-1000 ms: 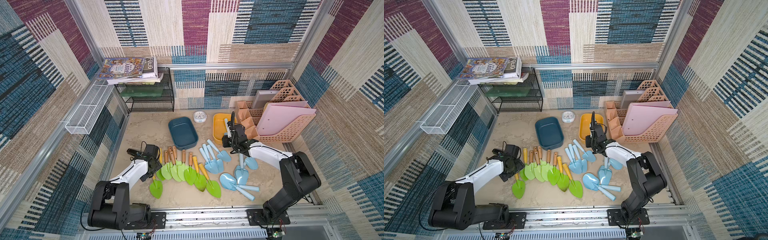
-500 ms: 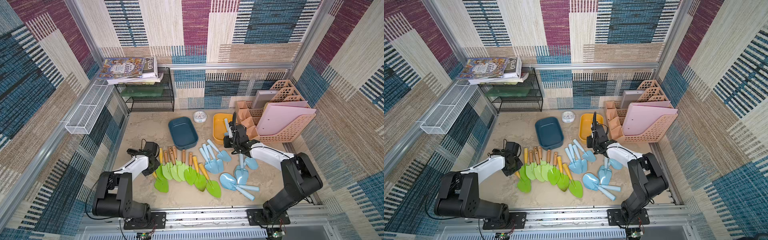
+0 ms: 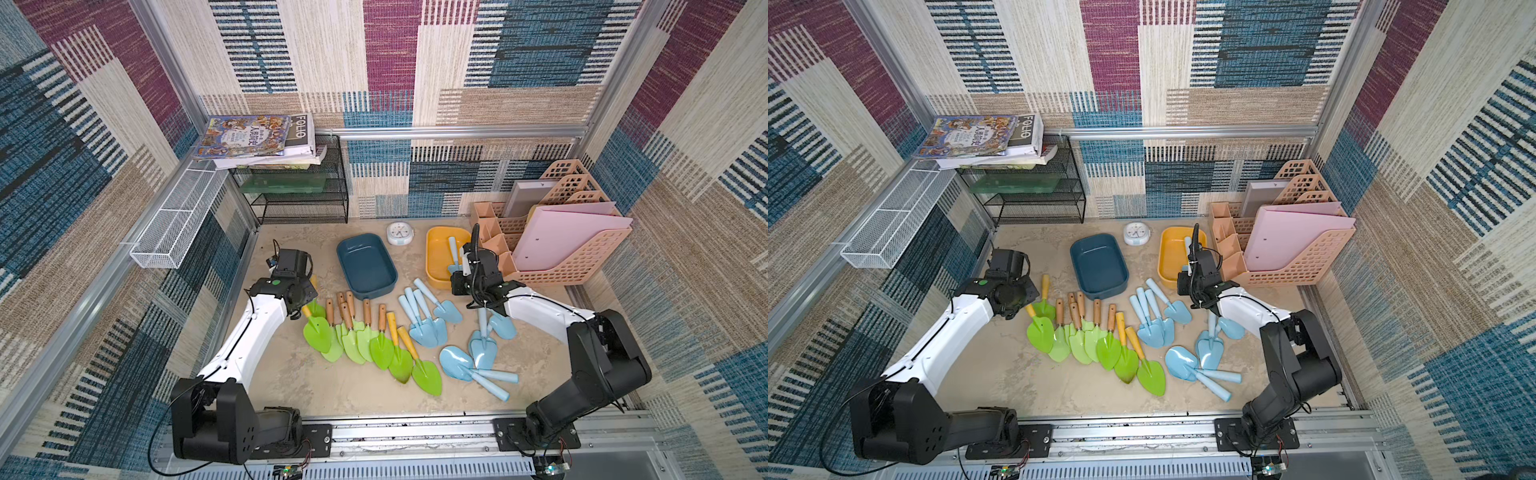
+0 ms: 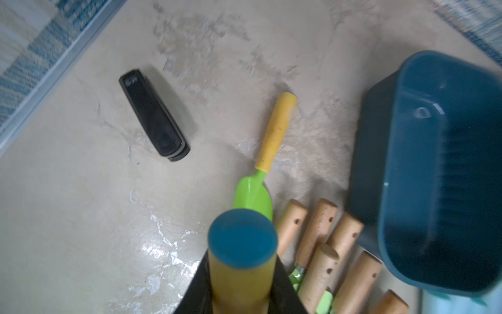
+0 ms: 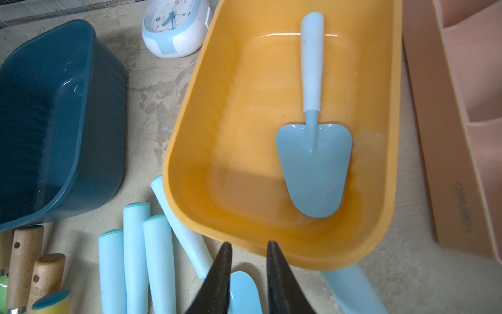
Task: Sort the small shovels by color and place them into the storage box
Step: Pick up the shovel from the center of the board, then place the shovel in the storage box.
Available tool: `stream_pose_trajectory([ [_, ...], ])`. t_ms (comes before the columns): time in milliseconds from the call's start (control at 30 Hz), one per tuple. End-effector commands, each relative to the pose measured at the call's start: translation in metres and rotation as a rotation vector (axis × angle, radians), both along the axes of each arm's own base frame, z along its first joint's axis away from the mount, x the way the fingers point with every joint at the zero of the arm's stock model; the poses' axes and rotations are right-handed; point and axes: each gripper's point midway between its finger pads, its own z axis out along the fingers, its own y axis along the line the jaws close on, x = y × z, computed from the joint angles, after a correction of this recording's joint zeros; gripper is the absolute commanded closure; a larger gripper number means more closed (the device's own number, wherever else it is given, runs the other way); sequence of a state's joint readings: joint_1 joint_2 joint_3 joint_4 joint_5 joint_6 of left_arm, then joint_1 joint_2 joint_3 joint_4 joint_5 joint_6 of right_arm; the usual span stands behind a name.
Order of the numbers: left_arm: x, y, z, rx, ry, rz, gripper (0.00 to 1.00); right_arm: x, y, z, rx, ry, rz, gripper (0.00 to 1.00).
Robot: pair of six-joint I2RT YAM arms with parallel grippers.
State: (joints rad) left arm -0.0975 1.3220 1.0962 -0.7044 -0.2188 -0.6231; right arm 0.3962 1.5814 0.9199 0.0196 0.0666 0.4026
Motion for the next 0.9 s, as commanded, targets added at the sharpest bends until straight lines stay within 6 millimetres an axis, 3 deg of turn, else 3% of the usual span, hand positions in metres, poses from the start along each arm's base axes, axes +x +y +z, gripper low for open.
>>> stream_pose_trajectory([
  [0,0.004,-0.013,0.018,0.023,0.005,-0.1,1.0,0.004,0.001,0.006,0.018,-0.022,-0.006,0.74],
  [200,0.065,-0.072,0.041,0.004,-0.084,-0.244,1.0,0.003,0.003,0.004,0.029,-0.018,-0.005,0.74],
  [433,0.16,-0.147,0.032,-0.008,-0.142,-0.375,1.0,0.005,-0.003,-0.005,-0.002,-0.002,-0.022,0.75],
  [633,0.215,-0.162,-0.004,-0.009,-0.147,-0.325,1.0,0.007,-0.004,-0.014,-0.023,0.011,-0.021,0.75],
  [867,0.253,-0.165,-0.032,0.005,-0.162,-0.249,1.0,0.01,-0.008,-0.022,-0.039,0.021,-0.031,0.75],
])
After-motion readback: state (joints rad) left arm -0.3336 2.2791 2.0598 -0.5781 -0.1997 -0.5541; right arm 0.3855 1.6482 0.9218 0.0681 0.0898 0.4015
